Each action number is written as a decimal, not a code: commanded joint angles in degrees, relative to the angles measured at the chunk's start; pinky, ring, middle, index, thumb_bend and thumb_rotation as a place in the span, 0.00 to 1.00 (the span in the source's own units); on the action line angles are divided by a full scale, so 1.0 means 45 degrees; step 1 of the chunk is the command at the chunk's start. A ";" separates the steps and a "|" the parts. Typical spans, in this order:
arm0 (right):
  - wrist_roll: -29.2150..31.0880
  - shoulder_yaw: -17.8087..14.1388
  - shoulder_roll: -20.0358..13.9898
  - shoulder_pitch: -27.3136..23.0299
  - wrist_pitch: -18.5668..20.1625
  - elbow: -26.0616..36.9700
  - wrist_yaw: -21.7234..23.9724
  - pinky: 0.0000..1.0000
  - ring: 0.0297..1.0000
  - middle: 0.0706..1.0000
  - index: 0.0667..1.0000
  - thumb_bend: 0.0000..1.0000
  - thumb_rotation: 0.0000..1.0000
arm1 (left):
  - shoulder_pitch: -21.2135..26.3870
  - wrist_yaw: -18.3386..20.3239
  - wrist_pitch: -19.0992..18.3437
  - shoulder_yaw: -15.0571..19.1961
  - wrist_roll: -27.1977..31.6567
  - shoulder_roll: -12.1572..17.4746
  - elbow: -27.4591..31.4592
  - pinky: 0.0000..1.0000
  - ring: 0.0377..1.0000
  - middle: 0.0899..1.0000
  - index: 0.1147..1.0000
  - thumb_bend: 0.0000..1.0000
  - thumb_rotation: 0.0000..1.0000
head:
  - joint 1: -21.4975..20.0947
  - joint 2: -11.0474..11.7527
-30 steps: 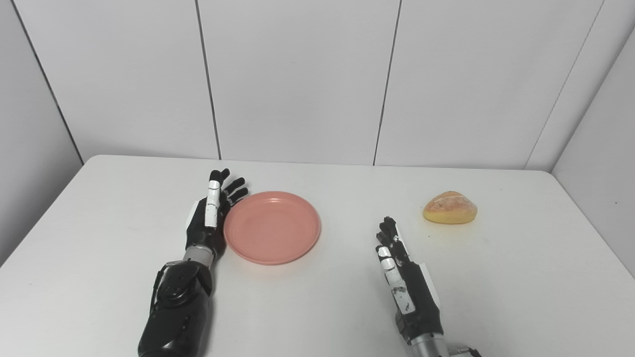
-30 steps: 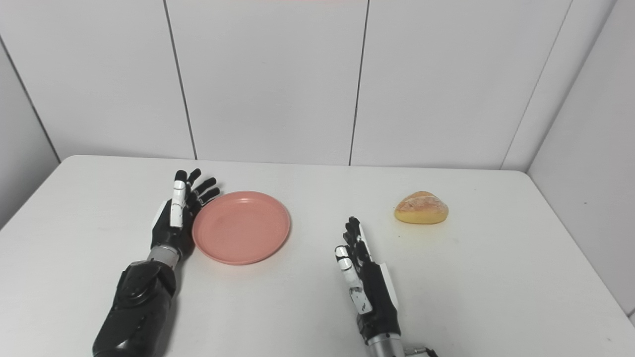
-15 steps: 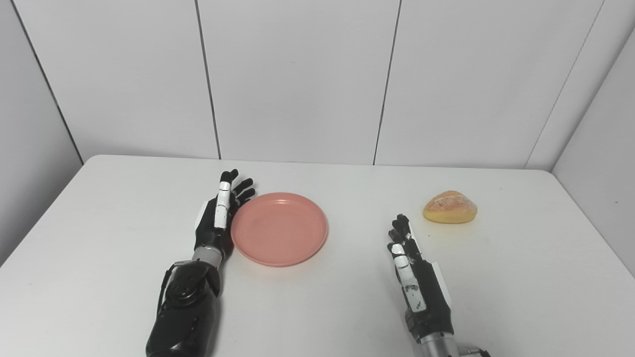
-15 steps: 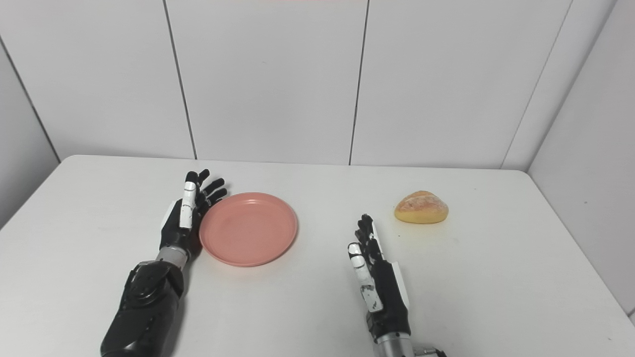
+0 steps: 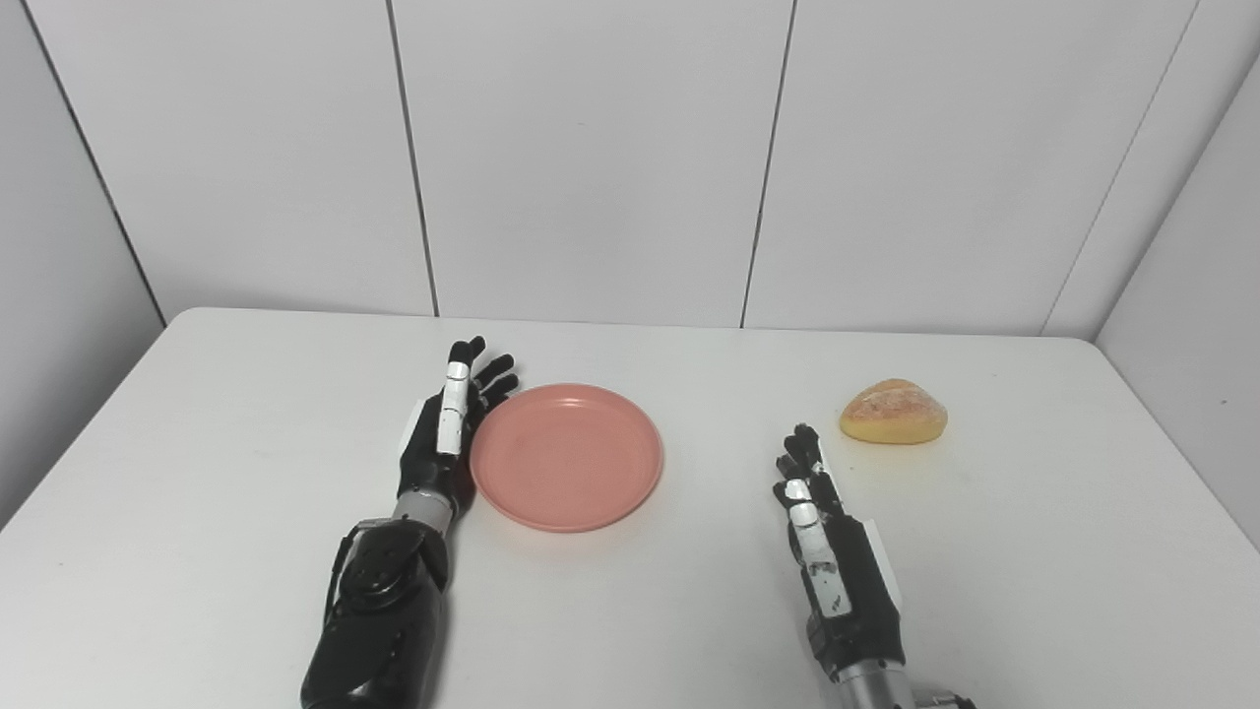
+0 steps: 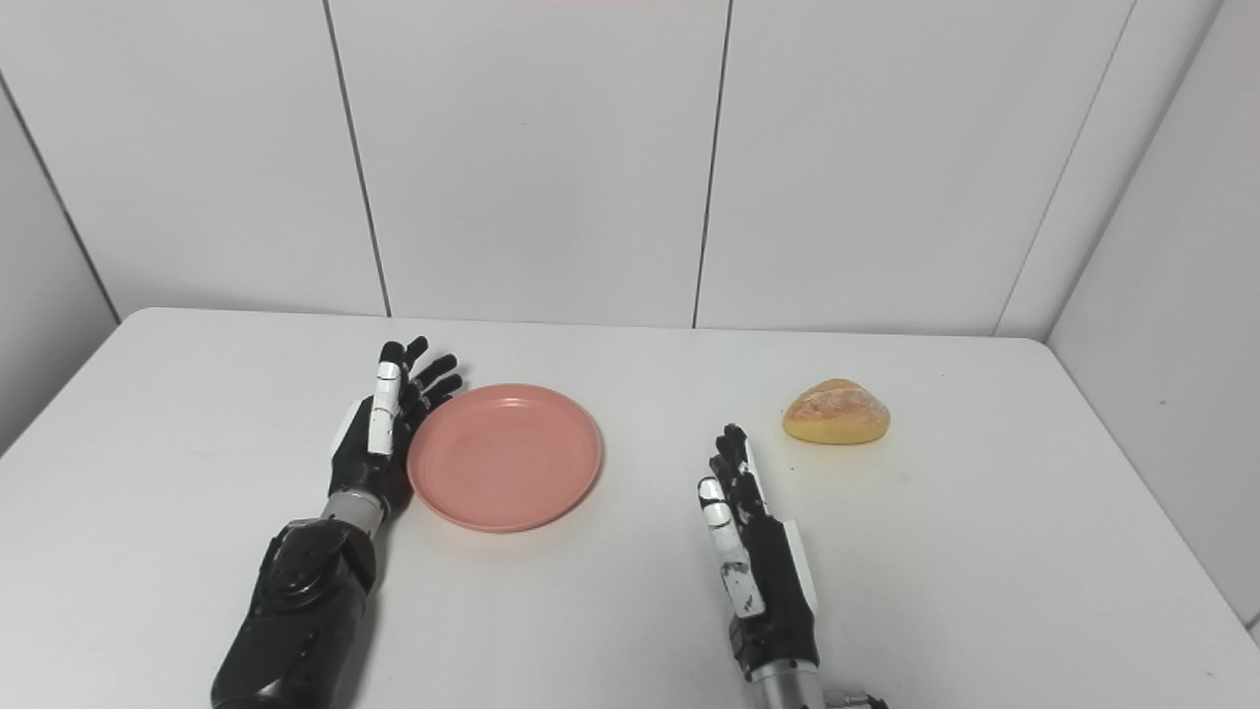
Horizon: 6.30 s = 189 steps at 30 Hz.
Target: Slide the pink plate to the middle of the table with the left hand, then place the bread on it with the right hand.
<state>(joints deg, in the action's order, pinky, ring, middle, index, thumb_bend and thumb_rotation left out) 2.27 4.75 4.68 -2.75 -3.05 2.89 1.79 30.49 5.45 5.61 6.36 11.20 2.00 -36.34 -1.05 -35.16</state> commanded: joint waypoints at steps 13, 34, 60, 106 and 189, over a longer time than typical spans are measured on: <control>-0.0058 0.0082 0.0118 -0.0339 -0.0089 0.0404 -0.0005 1.00 1.00 1.00 1.00 0.68 0.86 | 0.0050 0.0147 -0.0387 -0.0428 -0.0056 -0.0527 0.0685 0.91 0.87 0.87 0.94 0.75 1.00 | 0.0019 -0.0035; -0.0008 0.0027 0.0150 -0.0446 -0.0129 0.0359 -0.0048 1.00 1.00 1.00 1.00 0.67 0.86 | -0.0646 0.0275 -0.0161 -0.0875 -0.0250 -0.0918 0.1478 0.81 0.79 0.80 0.87 0.76 0.98 | -0.0027 -0.0191; -0.0098 0.0057 0.0140 -0.0415 0.0132 0.0537 -0.0068 1.00 1.00 1.00 1.00 0.69 0.87 | -0.1246 0.0534 -0.1051 -0.1411 -0.0448 -0.0865 0.2491 0.96 0.88 0.89 0.95 0.78 1.00 | -0.0046 -0.0322; -0.0938 -0.1846 -0.3213 -0.3217 0.1411 0.1342 0.0055 0.89 0.89 0.87 0.89 0.65 0.70 | -0.2455 0.0121 -0.0710 -0.1256 -0.0869 -0.0899 0.3768 1.00 1.00 1.00 1.00 0.76 1.00 | -0.0309 -0.0308; -0.7929 0.3764 -0.8252 -1.1172 -0.1018 -0.9225 0.3595 0.76 0.86 0.89 0.88 0.98 0.43 | -0.3195 0.1457 -0.0675 -0.0822 0.0221 0.0021 0.4300 1.00 1.00 1.00 1.00 0.74 1.00 | -0.4305 0.0669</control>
<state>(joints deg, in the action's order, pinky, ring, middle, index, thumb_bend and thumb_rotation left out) -32.73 21.77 -30.50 -48.66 -5.51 -39.85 18.14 16.92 11.27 1.30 2.99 12.33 1.89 -16.86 -20.48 -32.17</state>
